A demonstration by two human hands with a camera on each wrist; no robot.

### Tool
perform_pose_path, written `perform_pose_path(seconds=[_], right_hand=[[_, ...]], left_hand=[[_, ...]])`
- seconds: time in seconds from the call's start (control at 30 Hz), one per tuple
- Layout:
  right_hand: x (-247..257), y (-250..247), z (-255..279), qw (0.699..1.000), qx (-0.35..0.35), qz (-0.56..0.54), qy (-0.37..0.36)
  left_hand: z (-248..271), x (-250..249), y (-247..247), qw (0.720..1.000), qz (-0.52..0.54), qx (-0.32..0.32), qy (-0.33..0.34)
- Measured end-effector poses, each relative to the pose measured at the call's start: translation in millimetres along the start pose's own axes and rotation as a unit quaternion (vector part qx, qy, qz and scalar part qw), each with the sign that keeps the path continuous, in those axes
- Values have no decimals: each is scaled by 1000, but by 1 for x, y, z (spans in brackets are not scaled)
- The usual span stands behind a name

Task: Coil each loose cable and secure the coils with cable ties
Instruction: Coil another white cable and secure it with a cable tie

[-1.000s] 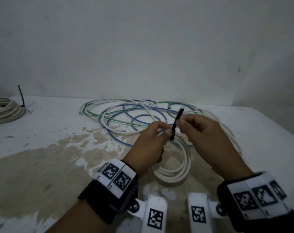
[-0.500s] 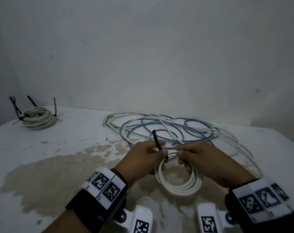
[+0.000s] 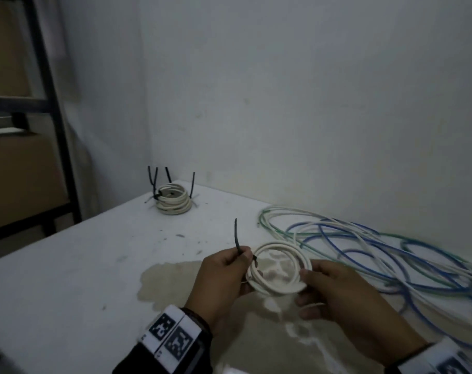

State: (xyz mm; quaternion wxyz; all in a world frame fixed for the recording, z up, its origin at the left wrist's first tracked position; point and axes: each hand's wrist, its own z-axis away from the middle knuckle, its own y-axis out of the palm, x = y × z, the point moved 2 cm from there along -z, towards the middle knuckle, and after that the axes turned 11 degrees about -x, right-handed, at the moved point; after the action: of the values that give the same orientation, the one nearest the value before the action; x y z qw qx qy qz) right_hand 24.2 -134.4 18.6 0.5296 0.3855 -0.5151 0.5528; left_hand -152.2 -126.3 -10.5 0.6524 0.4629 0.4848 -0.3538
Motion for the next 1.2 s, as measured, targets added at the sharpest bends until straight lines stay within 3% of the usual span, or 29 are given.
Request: perform_pose_path(seconds=[0.1,0.2,0.3,0.4,0.5,0.53,0.6,0.67,0.73,0.83,1.03,1.2], right_hand=[[7,32,-12,1000,-8,18,-2],[16,61,-23,997,-45,52,-32],[23,101,-30,1000,0,10,-5],[27,142,-40,993,84,-81,30],[34,158,-62,984,56,-169,17],[38,157,-69,981,43,-187,28],[47,151,-82,986,37,-157,38],[55,146,-89,997,55,-54,28],[57,150,-93,996,80,27,6],[57,161,-98,996,89,4,-8],[43,173,-94,972,116,-200,48],[31,199,-98,982,53,-104,-147]], left_hand=[[-14,-13,-28,999,4,-34,18],[-32,-26,-54,991,27,-116,55],[-48,-35,-66,978,80,-172,89],[-61,-35,-65,979,40,-152,132],[-63,-36,-63,976,-59,-30,207],[-65,-38,-65,976,-73,20,205],[-73,-44,-76,986,-32,89,135],[-83,-52,-85,991,52,121,20],[-94,-55,-93,992,50,109,-44],[-112,-57,-92,999,3,46,-12],[-141,-52,-93,983,161,-82,10],[-145,-42,-91,973,203,-109,20]])
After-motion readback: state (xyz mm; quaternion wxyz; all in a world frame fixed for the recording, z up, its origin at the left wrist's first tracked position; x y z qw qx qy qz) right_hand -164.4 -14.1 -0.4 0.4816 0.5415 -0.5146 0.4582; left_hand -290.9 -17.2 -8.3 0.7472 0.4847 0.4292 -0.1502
